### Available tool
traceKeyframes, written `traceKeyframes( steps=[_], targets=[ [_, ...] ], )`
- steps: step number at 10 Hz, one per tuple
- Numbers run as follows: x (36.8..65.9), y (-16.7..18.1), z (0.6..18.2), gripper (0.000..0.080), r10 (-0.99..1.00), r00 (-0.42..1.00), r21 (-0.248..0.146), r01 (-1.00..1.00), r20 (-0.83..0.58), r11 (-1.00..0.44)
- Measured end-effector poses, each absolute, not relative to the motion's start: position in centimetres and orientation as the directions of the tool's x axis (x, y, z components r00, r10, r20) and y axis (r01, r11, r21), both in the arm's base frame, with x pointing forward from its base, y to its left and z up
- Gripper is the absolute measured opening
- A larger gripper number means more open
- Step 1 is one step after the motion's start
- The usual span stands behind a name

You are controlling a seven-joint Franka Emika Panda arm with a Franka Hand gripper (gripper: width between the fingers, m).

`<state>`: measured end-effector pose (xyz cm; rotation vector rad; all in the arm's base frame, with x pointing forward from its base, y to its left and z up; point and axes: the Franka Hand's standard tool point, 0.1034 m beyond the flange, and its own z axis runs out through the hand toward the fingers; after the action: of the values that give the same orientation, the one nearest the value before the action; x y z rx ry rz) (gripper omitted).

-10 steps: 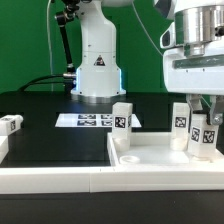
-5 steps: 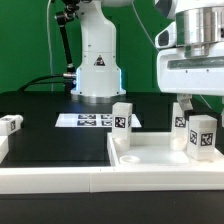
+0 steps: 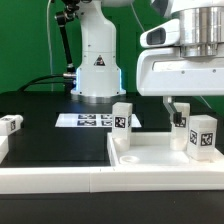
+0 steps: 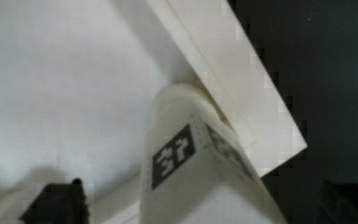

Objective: Assemble square table

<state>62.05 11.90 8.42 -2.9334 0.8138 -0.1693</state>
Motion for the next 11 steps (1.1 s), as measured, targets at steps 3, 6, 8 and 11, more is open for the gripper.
traceKeyframes(
  steps=[3,6,8,11],
  targets=[
    [62.06,11.67,8.27,0.0649,-0.237,0.965,-0.082,-0.228,0.114,-0.97],
    [62.11,11.66,8.29,0.0649,-0.05,0.991,-0.056,-0.043,0.128,-0.997],
    [62.11,11.62,8.29,0.0649,0.054,0.99,-0.035,0.06,0.132,-0.998],
    [62.12,11.48,8.27,0.0522,0.114,0.984,-0.02,0.118,0.133,-0.993]
  ],
)
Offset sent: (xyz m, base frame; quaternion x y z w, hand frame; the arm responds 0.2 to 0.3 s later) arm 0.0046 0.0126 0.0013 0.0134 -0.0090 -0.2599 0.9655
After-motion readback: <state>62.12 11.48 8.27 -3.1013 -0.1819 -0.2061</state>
